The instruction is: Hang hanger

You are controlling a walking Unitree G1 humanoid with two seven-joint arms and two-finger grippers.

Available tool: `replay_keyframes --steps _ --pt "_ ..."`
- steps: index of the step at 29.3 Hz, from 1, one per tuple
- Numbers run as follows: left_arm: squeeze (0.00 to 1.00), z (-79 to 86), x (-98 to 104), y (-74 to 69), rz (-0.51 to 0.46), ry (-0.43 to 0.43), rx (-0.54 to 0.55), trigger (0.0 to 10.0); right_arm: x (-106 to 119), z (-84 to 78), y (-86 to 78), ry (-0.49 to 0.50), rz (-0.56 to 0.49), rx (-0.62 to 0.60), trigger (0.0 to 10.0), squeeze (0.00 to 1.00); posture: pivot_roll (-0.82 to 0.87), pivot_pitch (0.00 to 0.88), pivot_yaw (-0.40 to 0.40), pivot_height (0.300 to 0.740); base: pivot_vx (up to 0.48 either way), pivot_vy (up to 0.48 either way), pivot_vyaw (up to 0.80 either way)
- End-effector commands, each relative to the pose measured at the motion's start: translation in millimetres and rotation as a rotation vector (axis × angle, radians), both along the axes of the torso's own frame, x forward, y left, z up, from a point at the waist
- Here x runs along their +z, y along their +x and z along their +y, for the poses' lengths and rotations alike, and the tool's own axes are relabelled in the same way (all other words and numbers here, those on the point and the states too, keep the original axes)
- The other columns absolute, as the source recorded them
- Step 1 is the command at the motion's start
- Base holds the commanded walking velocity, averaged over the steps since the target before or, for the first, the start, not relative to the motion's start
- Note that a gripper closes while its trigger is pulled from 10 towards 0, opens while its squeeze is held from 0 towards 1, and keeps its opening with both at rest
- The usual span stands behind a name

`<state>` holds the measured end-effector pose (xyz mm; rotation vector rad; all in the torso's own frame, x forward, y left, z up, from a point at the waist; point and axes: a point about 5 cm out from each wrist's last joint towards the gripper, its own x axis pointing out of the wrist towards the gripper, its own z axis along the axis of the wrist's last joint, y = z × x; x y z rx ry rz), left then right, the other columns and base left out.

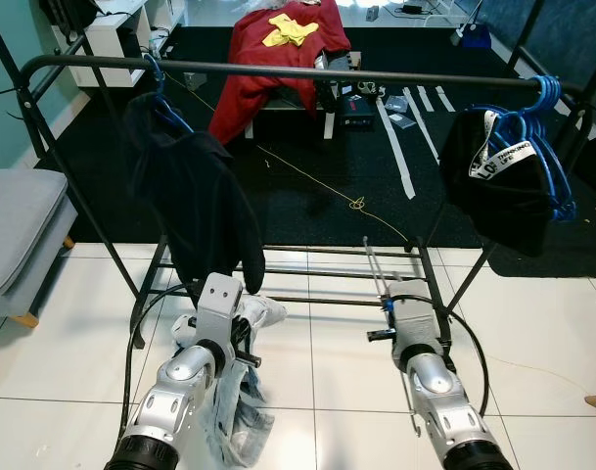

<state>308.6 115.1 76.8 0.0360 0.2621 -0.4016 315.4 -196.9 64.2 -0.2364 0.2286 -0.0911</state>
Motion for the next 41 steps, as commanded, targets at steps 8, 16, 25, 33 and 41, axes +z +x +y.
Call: replay_keyframes --steps 8,16,25,33,41 --pt "0.0 -6.3 2.1 -4.5 -0.02 -0.019 -0.075 10.0 7.4 -3.5 2.4 0.007 -0.039 -0.023 10.0 0.0 -0.01 0.097 0.035 0.74 0.302 0.0 0.0" --pt "0.0 -0.1 1.6 -2.6 -0.02 0.003 -0.056 10.0 15.3 -6.8 6.4 0.008 -0.062 -0.031 10.0 0.0 -0.01 0.096 0.036 0.74 0.368 0.0 0.0" --pt "0.0 1.0 2.0 -2.3 -0.026 -0.003 -0.038 10.0 46.2 -0.4 16.9 -0.008 -0.17 0.027 10.0 0.0 -0.01 0.097 0.036 0.74 0.391 0.0 0.0" --pt "0.0 1.7 2.4 -1.1 -0.029 -0.005 -0.025 10.0 75.5 7.4 26.6 -0.031 -0.257 0.085 10.0 0.0 -0.01 0.097 0.03 0.74 0.384 0.0 0.0" --pt "0.0 2.5 2.2 -0.4 -0.03 0.001 -0.024 10.0 98.0 11.7 33.1 -0.045 -0.3 0.12 10.0 0.0 -0.01 0.093 0.033 0.74 0.375 0.0 0.0"
